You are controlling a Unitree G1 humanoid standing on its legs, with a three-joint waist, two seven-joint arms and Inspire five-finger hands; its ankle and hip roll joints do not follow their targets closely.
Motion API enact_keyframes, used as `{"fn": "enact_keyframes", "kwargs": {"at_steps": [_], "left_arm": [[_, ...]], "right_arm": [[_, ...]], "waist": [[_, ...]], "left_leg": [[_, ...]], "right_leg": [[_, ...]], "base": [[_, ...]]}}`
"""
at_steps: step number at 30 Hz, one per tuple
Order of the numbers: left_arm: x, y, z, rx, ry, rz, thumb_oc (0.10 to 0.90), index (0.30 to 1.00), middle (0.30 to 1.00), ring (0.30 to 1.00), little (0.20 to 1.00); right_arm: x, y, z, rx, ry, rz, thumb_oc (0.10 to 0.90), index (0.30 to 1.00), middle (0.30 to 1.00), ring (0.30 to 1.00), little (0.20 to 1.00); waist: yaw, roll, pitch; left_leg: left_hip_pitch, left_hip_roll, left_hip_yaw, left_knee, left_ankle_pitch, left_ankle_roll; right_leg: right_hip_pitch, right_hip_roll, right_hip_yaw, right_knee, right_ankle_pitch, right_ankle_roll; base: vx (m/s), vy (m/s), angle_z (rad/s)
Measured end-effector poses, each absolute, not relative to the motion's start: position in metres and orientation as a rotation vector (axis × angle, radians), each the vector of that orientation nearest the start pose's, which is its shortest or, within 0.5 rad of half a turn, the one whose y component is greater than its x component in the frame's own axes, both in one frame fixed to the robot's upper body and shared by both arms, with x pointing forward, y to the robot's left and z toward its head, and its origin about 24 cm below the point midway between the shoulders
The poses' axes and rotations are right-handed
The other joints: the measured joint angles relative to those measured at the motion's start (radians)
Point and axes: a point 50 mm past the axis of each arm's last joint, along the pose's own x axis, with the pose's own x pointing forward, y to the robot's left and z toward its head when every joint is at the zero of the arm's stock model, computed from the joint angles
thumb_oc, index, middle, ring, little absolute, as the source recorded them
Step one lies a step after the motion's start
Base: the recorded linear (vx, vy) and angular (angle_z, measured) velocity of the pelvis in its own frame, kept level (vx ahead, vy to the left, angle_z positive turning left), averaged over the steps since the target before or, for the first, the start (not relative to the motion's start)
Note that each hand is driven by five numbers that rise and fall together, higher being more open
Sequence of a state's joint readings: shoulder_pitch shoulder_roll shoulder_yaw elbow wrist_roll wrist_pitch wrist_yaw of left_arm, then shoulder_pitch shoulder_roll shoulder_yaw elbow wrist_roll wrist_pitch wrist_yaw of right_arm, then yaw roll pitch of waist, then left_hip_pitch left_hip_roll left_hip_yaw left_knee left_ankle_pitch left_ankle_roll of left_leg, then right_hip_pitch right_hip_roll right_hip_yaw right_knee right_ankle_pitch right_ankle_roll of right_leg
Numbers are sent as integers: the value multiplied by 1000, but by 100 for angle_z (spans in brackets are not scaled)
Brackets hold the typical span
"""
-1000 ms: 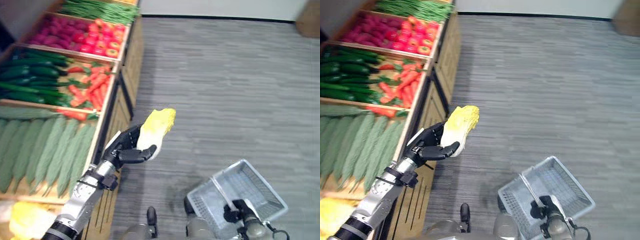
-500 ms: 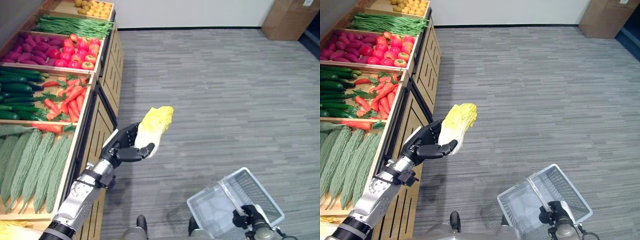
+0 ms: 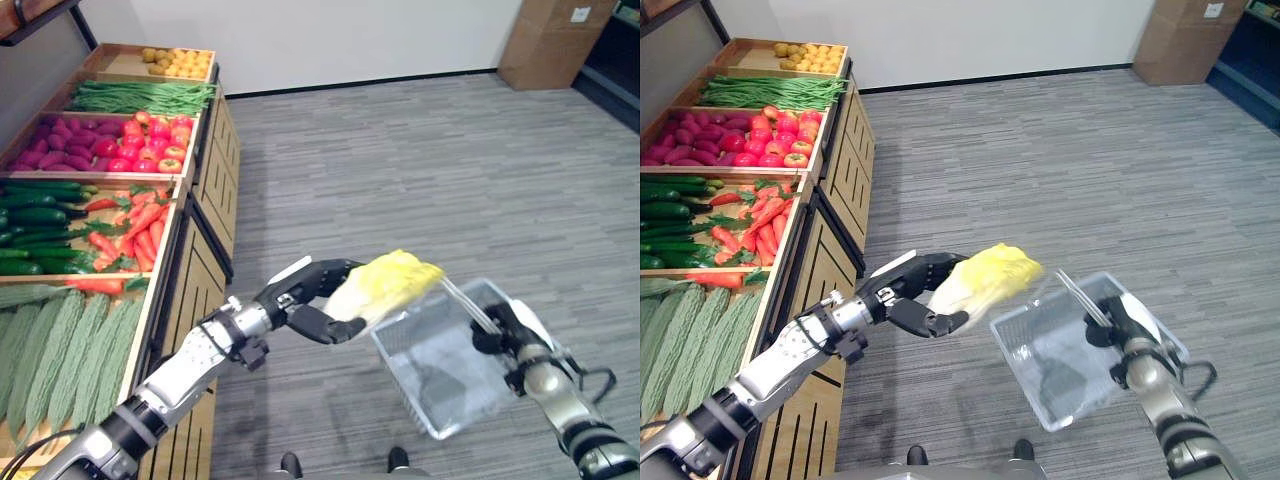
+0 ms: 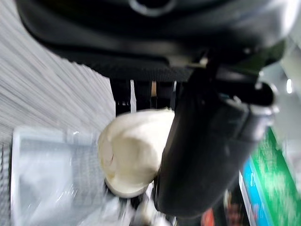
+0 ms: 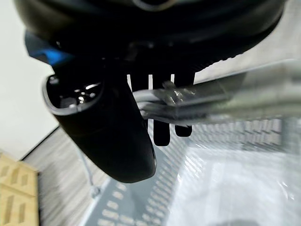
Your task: Get the vegetables into the basket
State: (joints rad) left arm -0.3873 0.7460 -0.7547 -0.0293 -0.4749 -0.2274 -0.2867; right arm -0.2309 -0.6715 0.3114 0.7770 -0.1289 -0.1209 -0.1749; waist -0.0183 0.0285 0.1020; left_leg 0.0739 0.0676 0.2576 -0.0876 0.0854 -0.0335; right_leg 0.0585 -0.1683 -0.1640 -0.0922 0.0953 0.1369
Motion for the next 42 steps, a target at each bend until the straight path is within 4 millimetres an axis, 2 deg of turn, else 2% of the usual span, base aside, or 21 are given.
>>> {"fn": "enact_keyframes", "kwargs": {"at_steps": [5,7,11,13,17,21,26,30,34,35,36,37,38,42], "left_arm": [[248,82,87,548,-224,-1150,400,300,300,300,300],[249,70,90,790,-327,-1235,400,300,300,300,300],[250,65,80,988,-438,-1250,400,300,300,300,300],[257,73,64,1104,-408,-1220,400,300,300,300,300],[262,90,29,1139,-277,-1103,400,300,300,300,300],[256,103,11,1156,-212,-1026,400,300,300,300,300],[260,110,4,1118,-172,-842,400,300,300,300,300],[262,107,2,1093,-164,-761,400,300,300,300,300],[262,107,0,1106,-152,-738,400,300,300,300,300],[262,106,0,1104,-151,-734,488,424,424,424,424],[262,106,-1,1101,-149,-727,598,577,577,577,577],[263,105,-3,1108,-147,-718,773,822,822,822,822],[263,104,-4,1117,-144,-712,900,1000,1000,1000,1000],[262,101,-8,1150,-148,-703,900,1000,1000,1000,1000]], "right_arm": [[272,-291,-9,-966,374,16,400,300,300,300,300],[283,-285,-5,-994,362,47,400,300,300,300,300],[297,-270,7,-991,286,72,400,300,300,300,300],[300,-263,9,-1006,265,100,400,300,300,300,300],[302,-243,7,-993,228,152,400,300,300,300,300],[299,-230,7,-963,192,196,400,300,300,300,300],[286,-204,0,-853,166,255,400,300,300,300,300],[279,-184,-6,-749,154,278,400,300,300,300,300],[281,-177,-3,-707,138,274,400,300,300,300,300],[281,-176,-3,-703,135,274,400,300,300,300,300],[281,-174,-3,-699,132,272,400,300,300,300,300],[281,-174,-3,-695,129,270,400,300,300,300,300],[281,-173,-3,-694,130,270,400,300,300,300,300],[281,-174,-4,-701,141,269,400,300,300,300,300]], "waist": [[1,2,-1],[3,1,0],[3,1,-1],[7,0,0],[2,-2,1],[5,-3,2],[4,-13,8],[4,-22,13],[5,-34,17],[5,-36,16],[5,-36,16],[5,-37,16],[5,-37,16],[5,-37,16]], "left_leg": [[1,-1,0,0,0,0],[-1,-2,-2,0,0,0],[-1,-3,-2,0,0,0],[-2,-2,-3,0,0,0],[-3,-1,-1,0,0,0],[-4,0,0,0,0,0],[-4,2,0,0,0,0],[-4,3,0,0,0,0],[-2,2,0,0,0,0],[-2,2,0,0,0,0],[-2,2,0,0,0,0],[-2,2,1,0,0,0],[-2,2,1,0,0,0],[1,3,1,0,0,0]], "right_leg": [[-1,1,0,4,0,0],[-1,3,-2,4,0,0],[-1,2,-2,4,0,0],[-1,3,-3,4,0,0],[-5,5,0,4,0,0],[-7,5,0,4,-1,-1],[-7,8,1,4,-1,-1],[-7,8,1,4,0,-1],[-6,7,2,4,0,-1],[-6,7,2,4,0,-1],[-6,7,2,4,0,-1],[-5,8,2,4,0,-1],[-5,8,2,4,0,-1],[-2,8,2,4,0,-1]], "base": [[0,0,0],[0,0,0],[0,0,0],[0,0,0],[3,1,-1],[0,0,0],[0,0,0],[0,0,0],[0,0,0],[0,0,0],[0,0,0],[0,0,0],[0,0,0],[0,0,0]]}}
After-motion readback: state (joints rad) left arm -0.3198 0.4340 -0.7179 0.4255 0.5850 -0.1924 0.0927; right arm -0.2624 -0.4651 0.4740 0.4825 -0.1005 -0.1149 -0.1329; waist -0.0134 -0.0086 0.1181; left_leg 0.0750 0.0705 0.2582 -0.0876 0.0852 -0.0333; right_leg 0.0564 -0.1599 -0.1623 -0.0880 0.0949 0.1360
